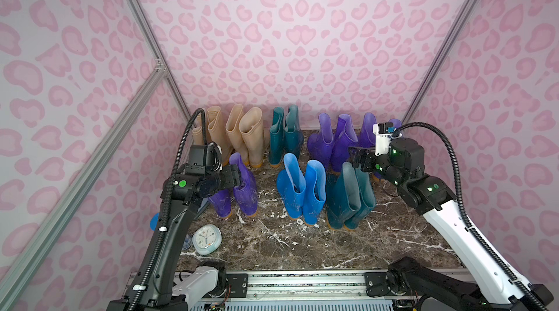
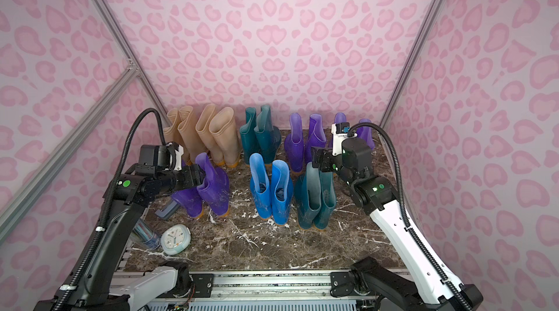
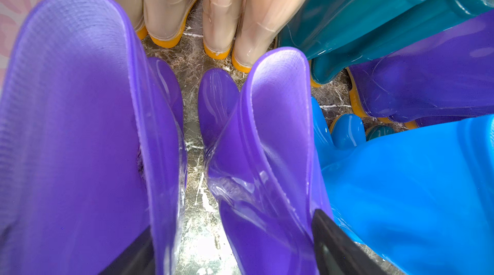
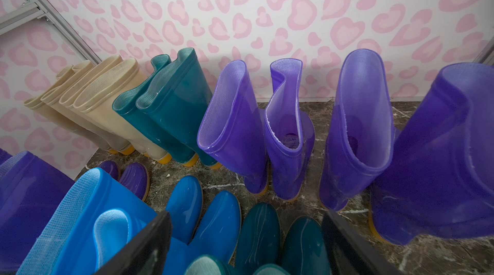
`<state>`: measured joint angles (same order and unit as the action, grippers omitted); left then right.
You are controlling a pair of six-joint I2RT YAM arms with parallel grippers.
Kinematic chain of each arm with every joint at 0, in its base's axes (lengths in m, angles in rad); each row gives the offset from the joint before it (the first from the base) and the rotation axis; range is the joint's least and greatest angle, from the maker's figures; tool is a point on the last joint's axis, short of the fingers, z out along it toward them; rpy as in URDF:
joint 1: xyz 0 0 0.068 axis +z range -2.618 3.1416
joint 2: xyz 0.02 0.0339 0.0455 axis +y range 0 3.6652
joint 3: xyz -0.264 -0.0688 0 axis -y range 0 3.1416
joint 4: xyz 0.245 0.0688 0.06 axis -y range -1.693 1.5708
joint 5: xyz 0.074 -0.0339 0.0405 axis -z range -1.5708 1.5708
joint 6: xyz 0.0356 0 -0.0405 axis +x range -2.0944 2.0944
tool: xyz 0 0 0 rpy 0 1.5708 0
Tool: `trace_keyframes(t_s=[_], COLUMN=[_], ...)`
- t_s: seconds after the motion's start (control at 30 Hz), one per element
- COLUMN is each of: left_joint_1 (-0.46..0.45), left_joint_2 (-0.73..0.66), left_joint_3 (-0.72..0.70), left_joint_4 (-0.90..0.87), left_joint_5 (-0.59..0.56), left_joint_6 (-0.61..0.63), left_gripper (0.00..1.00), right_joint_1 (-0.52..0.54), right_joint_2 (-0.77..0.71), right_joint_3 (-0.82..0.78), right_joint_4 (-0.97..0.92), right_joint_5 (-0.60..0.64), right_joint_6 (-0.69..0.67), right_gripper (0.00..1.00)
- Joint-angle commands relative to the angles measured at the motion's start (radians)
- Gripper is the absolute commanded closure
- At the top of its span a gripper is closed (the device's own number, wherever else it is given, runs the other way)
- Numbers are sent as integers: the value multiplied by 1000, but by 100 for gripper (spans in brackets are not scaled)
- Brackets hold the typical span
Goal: Match and arrange rain boots in pairs
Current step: Adjust a pair of rain boots at the center of the board.
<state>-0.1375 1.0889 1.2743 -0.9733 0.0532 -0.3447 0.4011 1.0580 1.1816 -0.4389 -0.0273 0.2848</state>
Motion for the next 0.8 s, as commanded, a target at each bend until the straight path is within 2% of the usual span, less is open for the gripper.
trace_keyframes(t_s=[0.0,0.07,0.3,0.37,0.47,0.57,0.77], left_joint_1=[1,1,1,1,1,-5,-88], left_joint_2=[-2,-2,2,8,17,45,101], left_joint_3=[-16,-27,-73,-72,-53,3,64], left_joint_4=[1,-1,8,14,38,51,76], left_joint_5=[15,17,17,47,115,200,268], left_joint_6=[4,5,11,17,31,44,69], left_gripper=[31,42,55,77,97,98,98], right_joint_1=[1,1,1,1,1,1,0], right_joint_2=[2,-1,0,2,3,1,-6], right_joint_3=[0,-1,-2,-1,-1,3,-5], right_joint_4=[14,13,14,18,22,21,20], right_joint_5=[-6,-2,2,1,1,4,6], right_joint_6=[-2,-3,-5,-5,-6,-6,-5], right_gripper=[11,11,11,11,11,11,11])
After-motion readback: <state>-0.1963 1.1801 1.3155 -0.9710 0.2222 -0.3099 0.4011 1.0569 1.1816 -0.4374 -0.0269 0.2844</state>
